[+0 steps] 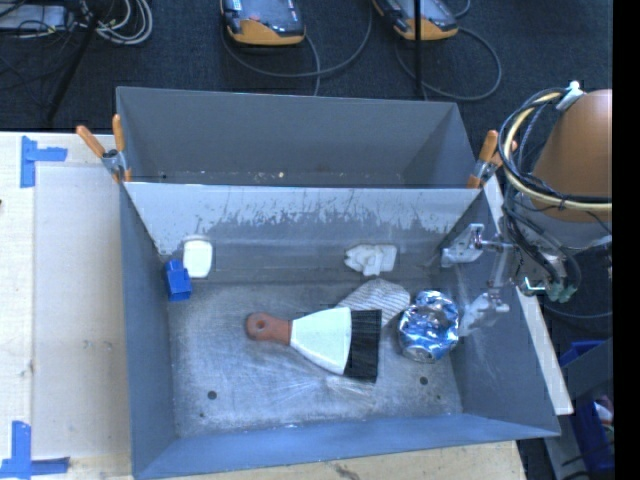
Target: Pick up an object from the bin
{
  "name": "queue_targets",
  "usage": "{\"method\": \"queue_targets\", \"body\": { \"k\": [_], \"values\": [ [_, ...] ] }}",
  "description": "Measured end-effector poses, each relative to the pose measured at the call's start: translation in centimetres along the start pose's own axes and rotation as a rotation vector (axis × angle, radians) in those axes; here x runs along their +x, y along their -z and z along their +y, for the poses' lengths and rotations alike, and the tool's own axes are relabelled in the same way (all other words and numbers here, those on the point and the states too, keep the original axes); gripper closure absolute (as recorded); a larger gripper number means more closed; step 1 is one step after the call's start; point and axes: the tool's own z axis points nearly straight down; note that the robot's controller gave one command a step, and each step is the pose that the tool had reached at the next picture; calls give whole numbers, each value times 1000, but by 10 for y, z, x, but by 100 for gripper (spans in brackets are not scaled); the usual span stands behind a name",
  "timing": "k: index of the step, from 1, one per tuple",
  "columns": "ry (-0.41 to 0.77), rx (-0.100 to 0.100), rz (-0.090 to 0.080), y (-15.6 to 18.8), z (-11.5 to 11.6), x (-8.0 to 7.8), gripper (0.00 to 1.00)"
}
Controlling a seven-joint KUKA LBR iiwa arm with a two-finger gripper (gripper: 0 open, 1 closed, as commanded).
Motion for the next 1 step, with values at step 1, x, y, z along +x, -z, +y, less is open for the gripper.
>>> {"method": "queue_targets", "body": {
  "k": [1],
  "values": [
    [3,1,-7,4,1,-1,0]
  ]
}}
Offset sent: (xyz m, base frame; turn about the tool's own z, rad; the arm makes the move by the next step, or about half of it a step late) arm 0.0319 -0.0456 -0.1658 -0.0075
